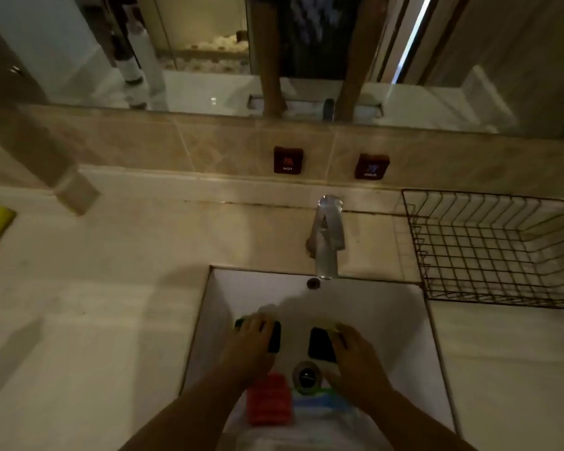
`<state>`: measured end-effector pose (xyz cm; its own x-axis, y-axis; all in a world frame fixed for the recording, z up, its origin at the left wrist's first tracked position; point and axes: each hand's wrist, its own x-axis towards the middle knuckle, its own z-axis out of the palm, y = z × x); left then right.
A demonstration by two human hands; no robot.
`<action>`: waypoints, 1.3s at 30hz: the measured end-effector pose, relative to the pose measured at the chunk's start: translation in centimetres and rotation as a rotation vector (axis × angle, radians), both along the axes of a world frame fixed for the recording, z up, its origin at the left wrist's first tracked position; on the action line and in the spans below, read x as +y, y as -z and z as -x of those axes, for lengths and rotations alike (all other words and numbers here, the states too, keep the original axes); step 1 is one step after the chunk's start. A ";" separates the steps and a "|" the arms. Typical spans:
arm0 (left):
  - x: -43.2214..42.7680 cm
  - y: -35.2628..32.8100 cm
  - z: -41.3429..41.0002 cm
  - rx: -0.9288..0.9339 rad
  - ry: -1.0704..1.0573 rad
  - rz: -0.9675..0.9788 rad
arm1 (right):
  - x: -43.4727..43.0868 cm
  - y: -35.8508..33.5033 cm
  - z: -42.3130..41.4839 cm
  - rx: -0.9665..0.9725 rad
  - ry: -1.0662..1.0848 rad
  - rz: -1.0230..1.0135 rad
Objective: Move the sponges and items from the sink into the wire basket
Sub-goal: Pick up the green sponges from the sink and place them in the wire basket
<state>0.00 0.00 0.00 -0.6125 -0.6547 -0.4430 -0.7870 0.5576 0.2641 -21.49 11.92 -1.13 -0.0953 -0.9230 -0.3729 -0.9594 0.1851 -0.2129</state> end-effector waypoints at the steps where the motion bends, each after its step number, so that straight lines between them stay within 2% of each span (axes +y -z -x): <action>1: -0.3 0.8 0.1 -0.018 0.004 -0.002 | -0.3 0.8 0.2 -0.006 -0.011 0.006; 8: -1.7 5.2 0.8 -0.150 0.011 0.002 | -0.7 5.8 0.6 -0.035 0.042 -0.047; 13: -1.9 7.6 0.4 -0.146 0.044 0.023 | -1.2 7.0 0.1 -0.049 0.128 -0.056; 16: -1.8 8.4 0.4 -0.136 0.049 0.043 | -1.8 7.2 -0.3 -0.046 0.178 0.016; 22: -1.9 8.7 0.4 -0.113 0.041 0.034 | -2.3 7.0 -0.9 -0.026 0.192 0.007; 26: -2.3 7.5 0.2 -0.064 0.019 -0.019 | -2.1 5.8 -0.9 -0.036 0.160 0.007; 35: -0.3 0.9 0.3 0.085 0.069 0.082 | -0.4 -1.1 -1.4 -0.070 0.151 0.164; 39: 0.5 -2.5 0.7 0.192 0.087 0.133 | 0.7 -4.4 -2.0 -0.149 0.212 0.243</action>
<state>-0.68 0.53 2.49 -0.7336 -0.6406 -0.2268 -0.6771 0.6606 0.3242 -19.49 12.61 3.31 -0.2552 -0.9520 -0.1688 -0.8601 0.3033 -0.4101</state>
